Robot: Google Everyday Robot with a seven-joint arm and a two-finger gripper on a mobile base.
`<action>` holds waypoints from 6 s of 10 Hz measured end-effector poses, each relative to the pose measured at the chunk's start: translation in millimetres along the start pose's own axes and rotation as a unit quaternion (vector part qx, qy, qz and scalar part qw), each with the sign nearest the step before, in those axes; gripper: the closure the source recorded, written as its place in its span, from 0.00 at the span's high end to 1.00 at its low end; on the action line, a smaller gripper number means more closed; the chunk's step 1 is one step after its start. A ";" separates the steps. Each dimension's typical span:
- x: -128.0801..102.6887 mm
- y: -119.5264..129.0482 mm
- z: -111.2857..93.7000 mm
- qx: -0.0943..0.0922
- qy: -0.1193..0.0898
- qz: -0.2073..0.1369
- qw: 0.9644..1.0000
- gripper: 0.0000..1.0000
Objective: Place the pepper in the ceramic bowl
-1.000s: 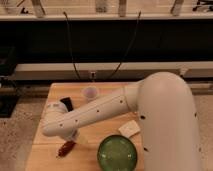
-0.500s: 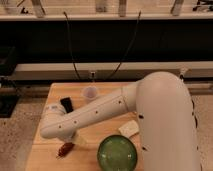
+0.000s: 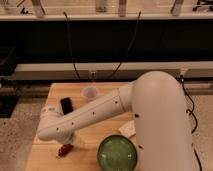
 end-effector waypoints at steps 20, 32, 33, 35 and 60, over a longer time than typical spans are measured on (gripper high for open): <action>-19.9 -12.8 0.7 -0.002 0.000 -0.050 0.999 0.80; -19.4 -18.9 1.1 0.001 -0.002 -0.065 0.998 0.80; -18.9 -18.5 3.5 0.001 -0.002 -0.065 0.998 0.80; -18.3 -20.0 4.0 0.003 -0.002 -0.067 0.998 0.80; -12.5 -23.9 23.3 0.013 -0.004 -0.065 0.998 0.68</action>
